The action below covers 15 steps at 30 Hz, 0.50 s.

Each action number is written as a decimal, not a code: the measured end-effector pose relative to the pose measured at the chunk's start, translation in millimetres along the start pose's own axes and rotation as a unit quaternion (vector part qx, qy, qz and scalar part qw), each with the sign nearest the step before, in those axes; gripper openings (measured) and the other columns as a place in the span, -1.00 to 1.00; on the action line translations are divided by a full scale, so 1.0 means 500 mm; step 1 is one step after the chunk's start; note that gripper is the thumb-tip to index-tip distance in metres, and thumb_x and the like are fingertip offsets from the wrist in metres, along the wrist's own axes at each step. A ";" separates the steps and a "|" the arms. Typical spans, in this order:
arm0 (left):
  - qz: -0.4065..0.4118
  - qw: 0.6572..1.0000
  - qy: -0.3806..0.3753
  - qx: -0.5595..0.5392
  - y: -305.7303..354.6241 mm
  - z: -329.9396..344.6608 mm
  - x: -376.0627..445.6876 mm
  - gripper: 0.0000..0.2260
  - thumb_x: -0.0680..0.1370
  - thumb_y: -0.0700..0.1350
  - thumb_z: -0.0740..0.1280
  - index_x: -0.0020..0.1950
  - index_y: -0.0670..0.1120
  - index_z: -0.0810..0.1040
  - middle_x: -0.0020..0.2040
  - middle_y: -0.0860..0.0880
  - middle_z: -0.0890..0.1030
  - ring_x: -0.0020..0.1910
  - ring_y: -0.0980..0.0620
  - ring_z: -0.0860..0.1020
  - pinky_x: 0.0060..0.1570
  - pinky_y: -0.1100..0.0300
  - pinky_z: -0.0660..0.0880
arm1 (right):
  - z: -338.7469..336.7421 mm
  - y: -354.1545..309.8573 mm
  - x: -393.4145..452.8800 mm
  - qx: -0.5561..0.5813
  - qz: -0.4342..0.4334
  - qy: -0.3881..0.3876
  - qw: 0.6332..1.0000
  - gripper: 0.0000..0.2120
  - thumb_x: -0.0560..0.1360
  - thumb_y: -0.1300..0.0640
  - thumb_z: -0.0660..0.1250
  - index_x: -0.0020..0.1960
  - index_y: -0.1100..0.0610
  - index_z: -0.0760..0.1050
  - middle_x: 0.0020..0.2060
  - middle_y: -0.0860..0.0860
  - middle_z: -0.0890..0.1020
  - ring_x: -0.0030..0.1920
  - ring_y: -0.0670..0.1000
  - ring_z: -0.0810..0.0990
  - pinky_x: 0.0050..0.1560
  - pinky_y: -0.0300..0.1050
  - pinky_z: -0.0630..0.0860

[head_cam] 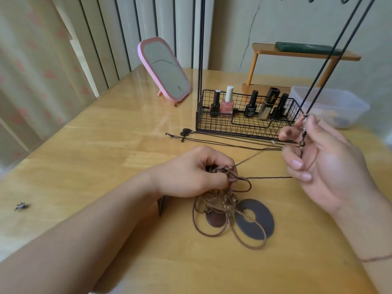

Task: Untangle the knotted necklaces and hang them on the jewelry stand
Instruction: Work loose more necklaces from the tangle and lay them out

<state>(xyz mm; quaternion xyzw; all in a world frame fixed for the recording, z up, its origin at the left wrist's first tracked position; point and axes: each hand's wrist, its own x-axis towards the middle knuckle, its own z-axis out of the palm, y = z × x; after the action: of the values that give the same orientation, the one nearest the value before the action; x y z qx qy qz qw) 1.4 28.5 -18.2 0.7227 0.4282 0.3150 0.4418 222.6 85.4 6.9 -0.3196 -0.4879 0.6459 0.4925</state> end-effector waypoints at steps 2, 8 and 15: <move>0.016 1.000 -0.016 -0.019 0.000 0.000 0.000 -0.80 0.51 -0.43 0.25 -0.15 -0.18 0.57 -0.24 -0.01 0.60 -0.27 0.10 0.54 -0.18 0.28 0.48 | -0.007 0.004 0.008 0.005 0.054 0.016 0.998 -0.80 0.68 0.07 0.11 -0.09 0.08 0.38 -0.27 0.03 0.57 -0.54 -0.08 0.36 -0.68 -0.34 0.19; 0.075 0.989 -0.059 -0.115 -0.010 -0.014 -0.005 -0.62 0.37 -0.58 0.12 -0.22 -0.08 0.38 -0.22 0.03 0.63 -0.18 -0.07 0.54 -0.16 0.11 0.50 | -0.013 0.013 0.017 0.037 0.143 -0.014 0.989 -0.90 0.55 0.20 0.23 0.06 0.08 0.40 -0.37 -0.02 0.47 -0.53 -0.12 0.36 -0.67 -0.35 0.25; 0.108 0.933 -0.127 -0.318 -0.024 -0.006 -0.002 -0.55 0.33 -0.63 0.06 -0.20 -0.08 0.41 -0.26 -0.07 0.51 -0.20 -0.09 0.55 -0.02 -0.25 0.31 | -0.001 0.049 0.006 -0.209 0.010 -0.025 0.978 -0.73 0.51 0.33 0.39 0.12 0.04 0.56 0.03 0.03 0.67 -0.07 0.01 0.66 -0.02 -0.07 0.60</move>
<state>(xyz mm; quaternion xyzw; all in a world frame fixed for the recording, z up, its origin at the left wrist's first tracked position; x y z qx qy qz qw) -5.8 31.6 -27.6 0.6206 0.1650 0.3857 0.6624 214.1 87.6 -16.2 -0.4040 -0.6210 0.5422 0.3965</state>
